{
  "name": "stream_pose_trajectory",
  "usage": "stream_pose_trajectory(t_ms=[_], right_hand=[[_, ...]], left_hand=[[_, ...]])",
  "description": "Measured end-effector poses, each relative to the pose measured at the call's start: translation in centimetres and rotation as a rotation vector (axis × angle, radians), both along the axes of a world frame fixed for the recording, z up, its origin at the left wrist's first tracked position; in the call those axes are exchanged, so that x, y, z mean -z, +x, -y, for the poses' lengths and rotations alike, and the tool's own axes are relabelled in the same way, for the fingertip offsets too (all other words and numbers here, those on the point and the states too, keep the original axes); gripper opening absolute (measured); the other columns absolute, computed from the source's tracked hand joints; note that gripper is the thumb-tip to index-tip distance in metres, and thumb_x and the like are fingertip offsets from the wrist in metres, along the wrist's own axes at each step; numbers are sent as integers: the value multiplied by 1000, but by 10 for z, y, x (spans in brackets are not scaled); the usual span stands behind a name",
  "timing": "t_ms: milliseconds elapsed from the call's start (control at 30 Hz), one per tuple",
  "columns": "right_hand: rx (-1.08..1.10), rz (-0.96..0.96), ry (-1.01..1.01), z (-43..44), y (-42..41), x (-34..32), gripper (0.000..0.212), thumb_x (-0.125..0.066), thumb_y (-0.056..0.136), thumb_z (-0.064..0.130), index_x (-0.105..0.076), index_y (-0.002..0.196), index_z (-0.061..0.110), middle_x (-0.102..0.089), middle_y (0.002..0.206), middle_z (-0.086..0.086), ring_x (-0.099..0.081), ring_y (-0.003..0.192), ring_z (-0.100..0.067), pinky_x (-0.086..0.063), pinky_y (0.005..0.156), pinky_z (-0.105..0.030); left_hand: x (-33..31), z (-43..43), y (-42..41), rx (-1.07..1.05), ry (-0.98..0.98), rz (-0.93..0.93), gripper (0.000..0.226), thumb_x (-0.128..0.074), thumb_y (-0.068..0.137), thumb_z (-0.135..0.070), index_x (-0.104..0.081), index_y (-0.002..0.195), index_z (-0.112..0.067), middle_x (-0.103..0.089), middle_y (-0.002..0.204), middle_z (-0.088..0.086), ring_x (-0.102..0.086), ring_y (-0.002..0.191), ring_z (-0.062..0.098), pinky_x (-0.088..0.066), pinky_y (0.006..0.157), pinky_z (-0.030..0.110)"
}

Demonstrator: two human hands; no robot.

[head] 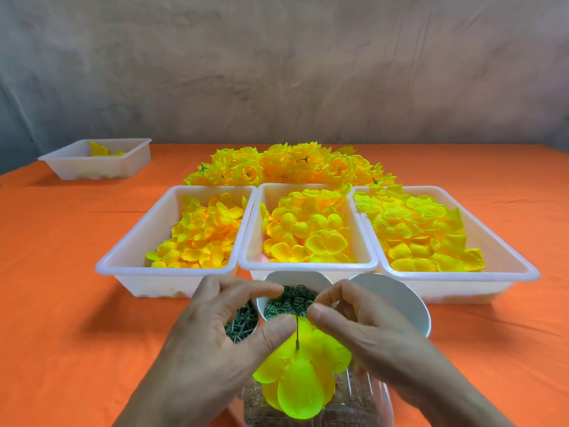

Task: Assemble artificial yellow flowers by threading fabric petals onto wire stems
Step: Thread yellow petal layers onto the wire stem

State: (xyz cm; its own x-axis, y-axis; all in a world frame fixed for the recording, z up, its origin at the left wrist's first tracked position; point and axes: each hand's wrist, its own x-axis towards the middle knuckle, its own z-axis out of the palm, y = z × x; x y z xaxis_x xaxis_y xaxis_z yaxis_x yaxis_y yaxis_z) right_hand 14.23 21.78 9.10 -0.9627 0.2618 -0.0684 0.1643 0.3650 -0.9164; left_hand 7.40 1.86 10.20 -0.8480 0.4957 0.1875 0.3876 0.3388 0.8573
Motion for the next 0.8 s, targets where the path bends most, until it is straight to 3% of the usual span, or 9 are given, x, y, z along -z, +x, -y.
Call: stream_pose_trajectory(t_ms=[100,200,267,400,533,633,800], right_hand=[[71,-98,195,-13,-4,-7,32,-58,80,60,-64,84,29,-64,67,12,-56,58,-2,-46,56,-31],[95,-111,139,-19,-6,-10,26,-56,86,49,-63,85,24,-68,74,0,-64,72,-20,-49,69,-46],[102,-117,85,-20,-5,-10,22,-58,89,43,-63,82,22,-68,73,-6,-64,72,-26,-49,67,-47],[87,-122,90,-22,-4,-8,18,-61,88,34,-64,79,19,-66,68,-6,-60,61,-13,-46,63,-39],[119,-106,135,-29,-5,-4,14,-62,86,36,-66,78,25,-69,67,-4,-63,61,-13,-50,67,-43],[135,-104,135,-35,-9,-3,9,-62,85,37,-66,79,31,-70,68,-3,-66,66,-18,-51,69,-45],[186,-157,142,-54,-19,-6,11,-65,86,30,-66,76,31,-68,67,-2,-66,63,-19,-47,56,-35]], left_hand=[[-13,-6,0,111,139,-38,46,-66,64,-70,-72,103,-47,-60,112,-18,-64,106,9,-54,88,46],[-10,-23,3,267,99,-67,30,-70,68,-59,-75,95,-45,-65,109,-18,-63,108,6,-46,88,17],[-2,-34,4,319,61,-19,28,-74,66,-59,-76,89,-44,-66,107,-20,-62,106,0,-43,82,10],[19,-42,1,329,79,97,24,-77,68,-56,-79,79,-34,-70,98,-13,-67,97,5,-49,87,21],[29,-43,0,330,62,131,27,-76,72,-53,-79,76,-26,-73,92,-6,-69,92,10,-53,87,30],[33,-43,0,312,66,134,24,-77,72,-48,-80,77,-25,-75,90,-6,-70,92,10,-53,86,27],[37,-45,3,281,76,93,15,-79,70,-44,-79,73,-29,-76,85,-7,-72,88,11,-55,81,24]])
